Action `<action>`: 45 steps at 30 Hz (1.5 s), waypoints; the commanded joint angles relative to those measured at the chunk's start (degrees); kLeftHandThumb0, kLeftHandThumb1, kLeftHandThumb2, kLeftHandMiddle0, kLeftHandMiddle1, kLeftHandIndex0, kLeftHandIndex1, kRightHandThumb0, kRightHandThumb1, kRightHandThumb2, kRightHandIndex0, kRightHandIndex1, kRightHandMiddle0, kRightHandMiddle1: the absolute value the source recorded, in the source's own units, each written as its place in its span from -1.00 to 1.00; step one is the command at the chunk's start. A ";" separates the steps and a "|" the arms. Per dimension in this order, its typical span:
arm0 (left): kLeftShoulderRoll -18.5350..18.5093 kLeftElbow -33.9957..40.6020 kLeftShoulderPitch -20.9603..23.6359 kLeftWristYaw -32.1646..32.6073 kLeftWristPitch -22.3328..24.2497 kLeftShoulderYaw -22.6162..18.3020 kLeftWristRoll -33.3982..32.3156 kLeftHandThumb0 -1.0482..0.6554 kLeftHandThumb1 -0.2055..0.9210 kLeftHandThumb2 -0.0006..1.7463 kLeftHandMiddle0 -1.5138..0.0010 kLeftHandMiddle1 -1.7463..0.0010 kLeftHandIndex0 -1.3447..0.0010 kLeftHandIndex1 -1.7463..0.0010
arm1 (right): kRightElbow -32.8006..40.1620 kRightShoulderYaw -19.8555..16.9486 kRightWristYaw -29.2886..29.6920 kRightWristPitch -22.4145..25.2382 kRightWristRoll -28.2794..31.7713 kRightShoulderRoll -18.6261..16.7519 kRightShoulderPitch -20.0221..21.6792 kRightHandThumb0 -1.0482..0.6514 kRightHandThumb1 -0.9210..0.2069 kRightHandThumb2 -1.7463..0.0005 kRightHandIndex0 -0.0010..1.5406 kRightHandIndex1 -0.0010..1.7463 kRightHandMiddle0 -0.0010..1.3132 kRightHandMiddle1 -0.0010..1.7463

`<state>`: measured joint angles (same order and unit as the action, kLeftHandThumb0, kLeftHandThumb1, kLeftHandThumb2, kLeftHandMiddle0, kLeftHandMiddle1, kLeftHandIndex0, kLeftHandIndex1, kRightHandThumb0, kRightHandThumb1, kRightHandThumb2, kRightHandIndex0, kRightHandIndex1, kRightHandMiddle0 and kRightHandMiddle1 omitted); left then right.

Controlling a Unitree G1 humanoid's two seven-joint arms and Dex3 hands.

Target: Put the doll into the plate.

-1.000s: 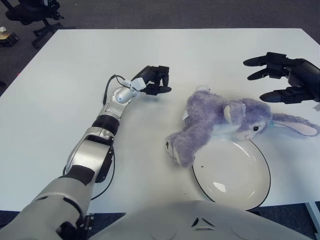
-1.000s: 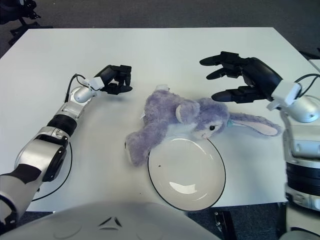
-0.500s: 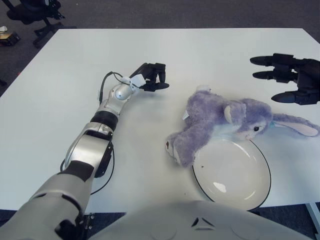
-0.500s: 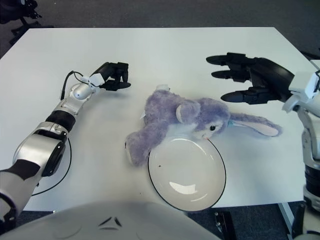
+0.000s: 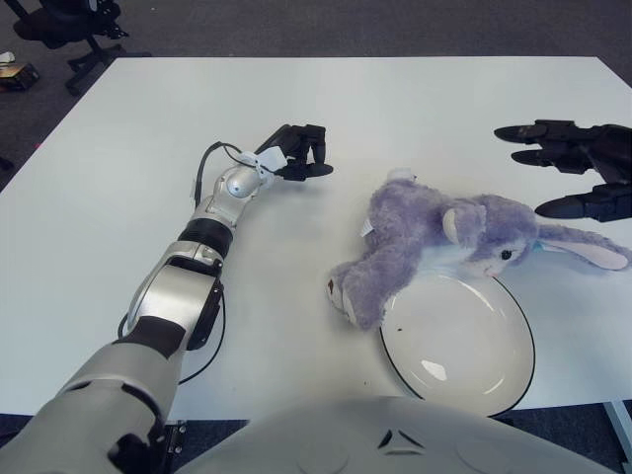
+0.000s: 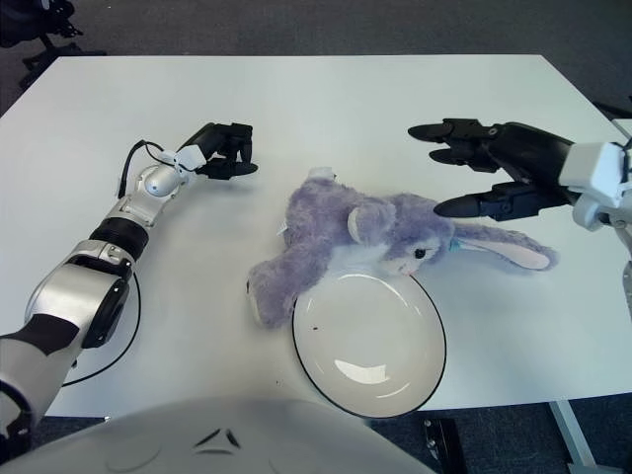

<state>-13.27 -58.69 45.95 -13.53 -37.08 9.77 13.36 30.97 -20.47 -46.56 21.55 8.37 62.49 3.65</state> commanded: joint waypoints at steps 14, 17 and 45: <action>0.29 -0.80 1.48 -1.02 -2.11 -1.31 -1.77 -0.12 1.00 -0.82 -0.34 -1.00 -0.29 -1.00 | -0.67 1.51 -0.45 -10.54 -9.78 0.33 -4.84 -0.89 -1.00 0.86 -0.92 -1.00 -0.83 -1.00; 0.38 -0.71 1.45 -1.00 -2.70 -1.49 -2.02 -0.11 1.00 -0.82 -0.34 -1.00 -0.29 -1.00 | -0.39 1.50 -0.36 -11.37 -10.54 -0.19 -5.80 -0.89 -1.00 0.86 -0.92 -1.00 -0.84 -1.00; 0.63 -0.22 1.34 -0.96 -5.06 -2.47 -2.49 -0.08 1.00 -0.82 -0.34 -1.00 -0.28 -1.00 | -7.76 8.11 -0.33 -19.08 -14.53 -2.80 -7.62 -0.88 -1.00 0.77 -0.92 -1.00 -0.86 -1.00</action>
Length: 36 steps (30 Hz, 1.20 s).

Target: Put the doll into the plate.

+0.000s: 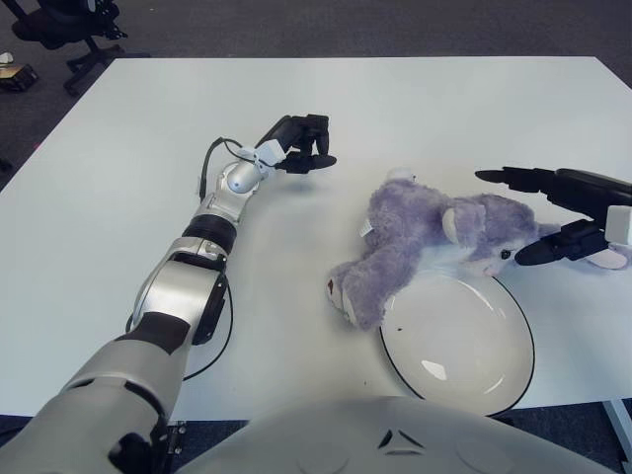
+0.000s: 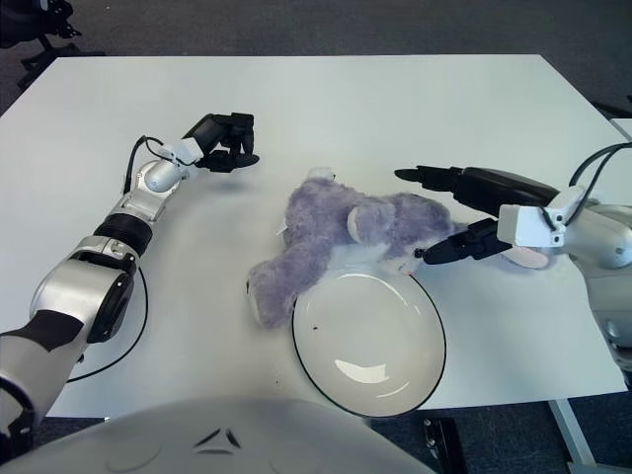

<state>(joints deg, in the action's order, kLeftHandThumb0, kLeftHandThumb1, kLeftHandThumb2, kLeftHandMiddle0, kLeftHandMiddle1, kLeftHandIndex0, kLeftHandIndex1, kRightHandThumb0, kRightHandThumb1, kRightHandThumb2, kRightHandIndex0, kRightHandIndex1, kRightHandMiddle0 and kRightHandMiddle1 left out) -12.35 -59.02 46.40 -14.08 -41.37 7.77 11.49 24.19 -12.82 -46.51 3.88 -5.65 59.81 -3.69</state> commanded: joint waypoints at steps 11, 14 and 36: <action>-0.11 0.45 0.90 -0.31 -0.63 -0.61 -0.55 -0.07 1.00 -0.82 -0.34 -1.00 -0.28 -1.00 | -1.46 2.48 -0.61 -1.02 -1.30 -0.73 -1.08 -0.88 -1.00 0.73 -0.92 -1.00 -0.85 -1.00; -0.05 0.58 0.91 -0.28 -0.52 -0.61 -0.53 -0.07 1.00 -0.82 -0.34 -1.00 -0.28 -1.00 | -1.65 3.45 1.06 -1.25 -3.17 -1.76 -1.63 -0.87 -1.00 0.74 -0.84 -0.97 -0.82 -0.99; 0.22 1.24 0.66 -0.06 -0.30 -0.80 -0.62 -0.06 1.00 -0.82 -0.33 -1.00 -0.26 -1.00 | -7.45 4.25 16.35 -10.46 -15.52 -8.81 -5.67 -0.69 -1.00 0.81 -0.24 -0.94 -0.33 -0.88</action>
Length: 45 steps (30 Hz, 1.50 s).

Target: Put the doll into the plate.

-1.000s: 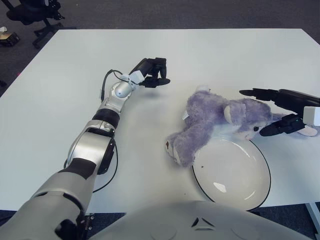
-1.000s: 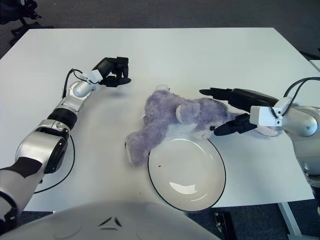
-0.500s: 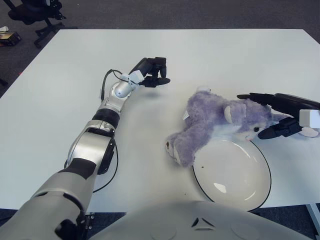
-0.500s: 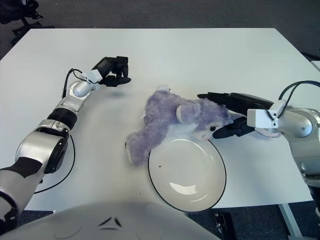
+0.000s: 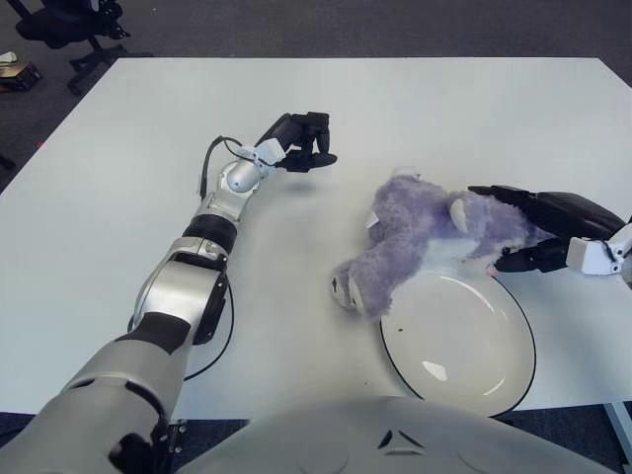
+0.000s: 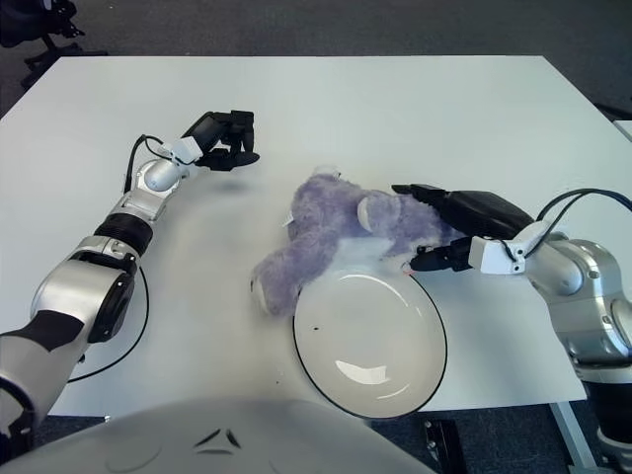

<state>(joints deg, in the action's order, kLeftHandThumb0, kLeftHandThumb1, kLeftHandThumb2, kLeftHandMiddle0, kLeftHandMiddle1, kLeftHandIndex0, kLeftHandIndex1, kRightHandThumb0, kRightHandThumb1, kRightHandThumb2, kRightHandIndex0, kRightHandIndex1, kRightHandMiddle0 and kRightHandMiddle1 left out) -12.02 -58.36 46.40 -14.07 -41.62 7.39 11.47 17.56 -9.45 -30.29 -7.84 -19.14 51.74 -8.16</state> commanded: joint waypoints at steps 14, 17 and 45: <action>-0.01 0.65 0.54 0.24 -0.02 -0.55 -0.43 -0.06 1.00 -0.82 -0.33 -1.00 -0.26 -1.00 | -0.17 3.28 4.81 5.60 -7.11 -4.57 0.61 -0.23 -1.00 0.77 -0.60 0.68 -0.23 0.34; 0.00 0.94 0.34 0.24 0.02 -0.54 -0.45 -0.06 1.00 -0.82 -0.33 -1.00 -0.26 -1.00 | -0.14 3.06 6.19 6.80 -7.16 -6.08 0.83 -0.21 -1.00 0.72 -0.62 0.88 -0.28 0.58; -0.24 0.96 -0.38 0.67 0.44 -0.36 0.15 -0.06 1.00 -0.82 -0.32 -1.00 -0.23 -1.00 | -9.55 0.40 -0.97 24.09 12.20 -13.60 13.87 -0.24 -0.33 -0.17 0.24 1.00 -0.34 1.00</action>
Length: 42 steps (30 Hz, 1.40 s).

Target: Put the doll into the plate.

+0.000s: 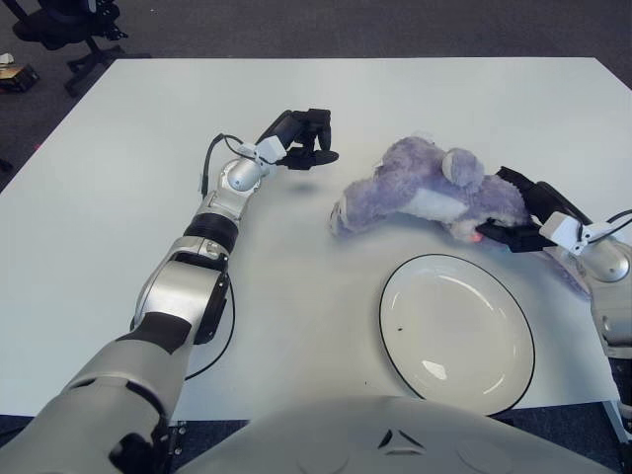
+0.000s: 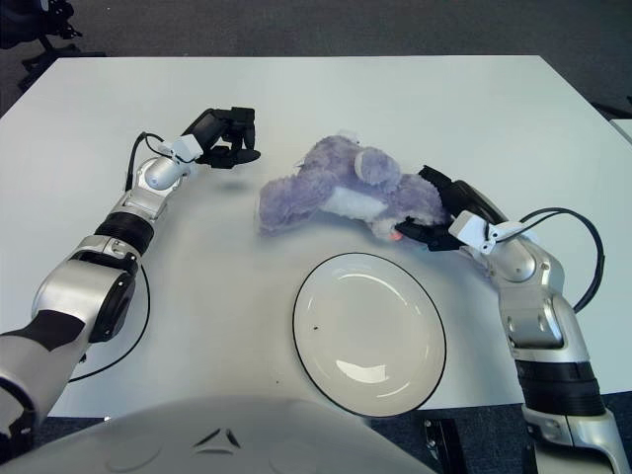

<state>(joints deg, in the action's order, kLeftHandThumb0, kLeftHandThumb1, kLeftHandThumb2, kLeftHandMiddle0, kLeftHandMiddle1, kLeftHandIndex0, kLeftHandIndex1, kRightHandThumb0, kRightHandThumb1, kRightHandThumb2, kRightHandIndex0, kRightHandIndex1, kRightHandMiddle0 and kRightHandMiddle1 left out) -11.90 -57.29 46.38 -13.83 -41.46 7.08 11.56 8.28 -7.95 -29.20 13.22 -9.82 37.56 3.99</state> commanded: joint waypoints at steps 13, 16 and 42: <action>-0.67 0.36 -1.46 0.05 -0.35 -0.13 -0.23 -0.06 1.00 -0.83 -0.31 -1.00 -0.21 -1.00 | -1.71 -0.92 -10.65 19.73 11.24 3.97 11.16 -0.26 -0.24 -0.24 0.27 1.00 -0.28 1.00; -0.68 0.43 -1.53 0.02 -0.35 -0.15 -0.26 -0.06 1.00 -0.83 -0.30 -1.00 -0.21 -1.00 | -1.80 -0.70 -10.82 20.93 11.75 4.25 11.67 -0.26 -0.23 -0.25 0.28 1.00 -0.28 1.00; -1.29 1.97 -3.50 3.44 -0.37 -0.38 0.52 -0.07 1.00 -0.86 -0.30 -1.00 -0.20 -1.00 | -29.87 12.34 -31.54 37.84 20.01 9.02 38.69 -0.27 -0.19 -0.28 0.32 1.00 -0.25 1.00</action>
<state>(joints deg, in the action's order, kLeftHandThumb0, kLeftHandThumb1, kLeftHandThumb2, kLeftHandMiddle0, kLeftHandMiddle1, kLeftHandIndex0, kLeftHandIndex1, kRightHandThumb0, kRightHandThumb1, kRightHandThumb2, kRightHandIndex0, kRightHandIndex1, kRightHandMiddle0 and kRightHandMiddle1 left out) -12.45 -56.06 43.72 -11.06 -41.78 6.96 12.00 -19.56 3.61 -59.06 52.26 9.63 45.99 40.16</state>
